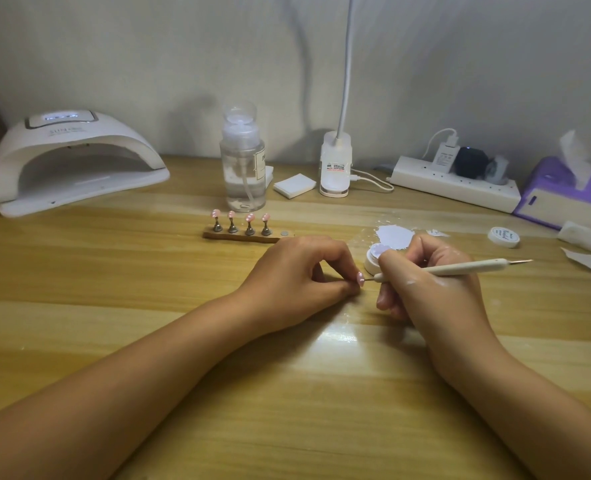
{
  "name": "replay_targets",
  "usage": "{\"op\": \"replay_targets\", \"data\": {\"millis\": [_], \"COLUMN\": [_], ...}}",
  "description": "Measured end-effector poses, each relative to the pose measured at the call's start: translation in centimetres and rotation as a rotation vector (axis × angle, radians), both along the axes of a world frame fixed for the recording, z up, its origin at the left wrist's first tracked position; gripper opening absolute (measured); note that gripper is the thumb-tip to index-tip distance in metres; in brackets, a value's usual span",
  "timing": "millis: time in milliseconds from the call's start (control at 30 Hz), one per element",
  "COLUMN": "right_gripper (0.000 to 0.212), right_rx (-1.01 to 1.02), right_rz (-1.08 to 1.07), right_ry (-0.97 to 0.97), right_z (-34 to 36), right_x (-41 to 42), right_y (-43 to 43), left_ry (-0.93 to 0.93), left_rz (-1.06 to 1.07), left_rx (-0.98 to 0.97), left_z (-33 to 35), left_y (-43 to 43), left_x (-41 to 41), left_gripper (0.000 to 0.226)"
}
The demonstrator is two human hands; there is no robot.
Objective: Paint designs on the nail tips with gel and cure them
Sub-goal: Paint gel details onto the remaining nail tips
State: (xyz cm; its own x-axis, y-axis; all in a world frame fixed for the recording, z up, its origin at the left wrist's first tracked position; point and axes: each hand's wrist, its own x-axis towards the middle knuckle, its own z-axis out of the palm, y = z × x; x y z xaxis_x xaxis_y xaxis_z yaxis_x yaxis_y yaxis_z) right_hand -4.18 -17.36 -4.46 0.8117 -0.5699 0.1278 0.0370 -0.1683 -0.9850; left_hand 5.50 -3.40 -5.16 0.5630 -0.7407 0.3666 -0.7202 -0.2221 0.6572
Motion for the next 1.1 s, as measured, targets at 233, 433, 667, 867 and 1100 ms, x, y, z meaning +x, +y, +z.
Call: {"op": "replay_targets", "data": {"millis": [233, 433, 667, 867, 1100], "right_gripper": [0.031, 0.031, 0.029, 0.035, 0.035], "right_rx": [-0.001, -0.007, 0.004, -0.002, 0.022], "right_rz": [0.002, 0.005, 0.003, 0.012, -0.022], "right_ry": [-0.009, -0.013, -0.031, -0.033, -0.049], "right_z": [-0.01, -0.11, -0.12, -0.19, -0.26], "right_x": [0.04, 0.05, 0.03, 0.05, 0.12], "right_y": [0.01, -0.06, -0.08, -0.09, -0.14], "left_ry": [0.0, -0.014, -0.006, -0.005, -0.001], "left_rz": [0.0, 0.0, -0.007, -0.012, -0.016], "left_rx": [0.0, -0.002, -0.01, -0.014, -0.018], "left_z": [-0.05, -0.06, -0.04, 0.03, 0.0], "left_y": [-0.02, -0.05, -0.12, -0.07, -0.08], "left_x": [0.04, 0.08, 0.03, -0.03, -0.02], "left_gripper": [0.014, 0.016, 0.015, 0.017, 0.018]}}
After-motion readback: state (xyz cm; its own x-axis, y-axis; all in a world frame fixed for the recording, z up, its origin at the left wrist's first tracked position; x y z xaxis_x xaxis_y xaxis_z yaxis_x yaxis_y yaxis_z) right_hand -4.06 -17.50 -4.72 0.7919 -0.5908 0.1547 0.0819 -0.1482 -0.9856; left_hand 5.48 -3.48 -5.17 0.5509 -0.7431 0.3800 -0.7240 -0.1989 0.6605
